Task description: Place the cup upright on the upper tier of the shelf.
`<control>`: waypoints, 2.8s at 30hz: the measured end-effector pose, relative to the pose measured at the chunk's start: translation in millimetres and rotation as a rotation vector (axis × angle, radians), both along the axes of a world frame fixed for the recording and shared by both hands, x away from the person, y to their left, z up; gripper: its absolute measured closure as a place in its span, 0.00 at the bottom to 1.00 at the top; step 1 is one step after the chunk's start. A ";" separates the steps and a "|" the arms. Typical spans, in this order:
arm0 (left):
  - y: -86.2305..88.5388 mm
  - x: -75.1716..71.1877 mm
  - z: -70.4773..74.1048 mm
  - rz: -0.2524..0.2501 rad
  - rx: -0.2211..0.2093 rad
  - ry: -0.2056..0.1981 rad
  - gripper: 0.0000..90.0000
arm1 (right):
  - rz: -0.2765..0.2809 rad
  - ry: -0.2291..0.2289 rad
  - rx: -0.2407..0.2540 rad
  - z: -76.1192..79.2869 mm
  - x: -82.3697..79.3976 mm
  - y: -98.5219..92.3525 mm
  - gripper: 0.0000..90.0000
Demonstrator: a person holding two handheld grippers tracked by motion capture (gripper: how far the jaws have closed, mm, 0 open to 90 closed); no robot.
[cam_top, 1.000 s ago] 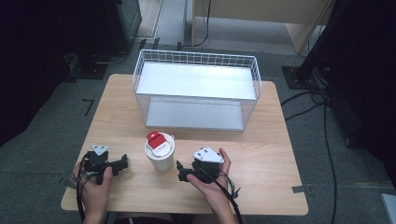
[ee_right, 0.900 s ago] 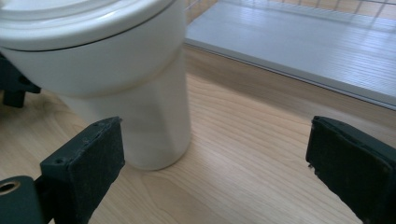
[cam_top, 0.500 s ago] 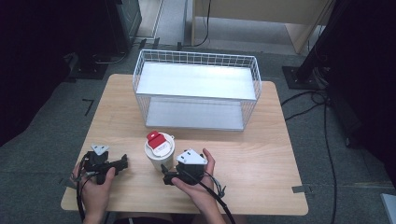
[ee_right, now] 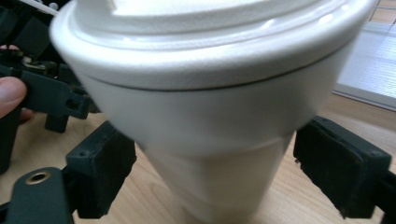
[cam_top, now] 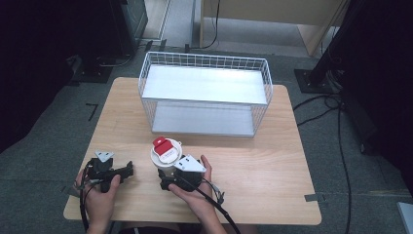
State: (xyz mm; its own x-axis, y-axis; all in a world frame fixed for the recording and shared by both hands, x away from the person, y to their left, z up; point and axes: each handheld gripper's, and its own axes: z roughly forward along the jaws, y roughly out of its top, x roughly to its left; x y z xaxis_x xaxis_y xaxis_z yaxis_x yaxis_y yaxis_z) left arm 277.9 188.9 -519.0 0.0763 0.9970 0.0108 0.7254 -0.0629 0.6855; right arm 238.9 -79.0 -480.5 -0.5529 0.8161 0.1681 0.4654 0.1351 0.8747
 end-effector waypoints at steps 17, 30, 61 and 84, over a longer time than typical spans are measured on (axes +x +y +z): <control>-0.1 0.1 -0.1 0.001 -0.002 -0.001 0.00 | -0.066 -0.069 0.032 -13.0 11.0 18.9 0.08; 0.0 0.0 0.0 0.000 0.000 0.000 0.00 | -0.076 -0.125 -0.001 -16.6 8.5 20.8 0.11; 0.0 0.1 0.0 0.001 0.000 -0.002 0.00 | -0.181 -0.255 0.089 42.7 20.2 -21.7 0.11; 0.0 0.0 0.1 0.001 -0.001 0.000 0.00 | -0.262 -0.361 0.097 92.3 44.4 -55.7 0.11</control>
State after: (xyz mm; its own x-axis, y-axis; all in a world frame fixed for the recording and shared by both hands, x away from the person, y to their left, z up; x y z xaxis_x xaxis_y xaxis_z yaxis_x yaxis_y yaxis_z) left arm 277.9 188.9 -518.9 0.0754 0.9971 0.0095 0.7255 -0.0614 0.6855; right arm 283.3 -134.8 -388.3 -0.3674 0.9262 0.0849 0.1355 -0.0370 0.9901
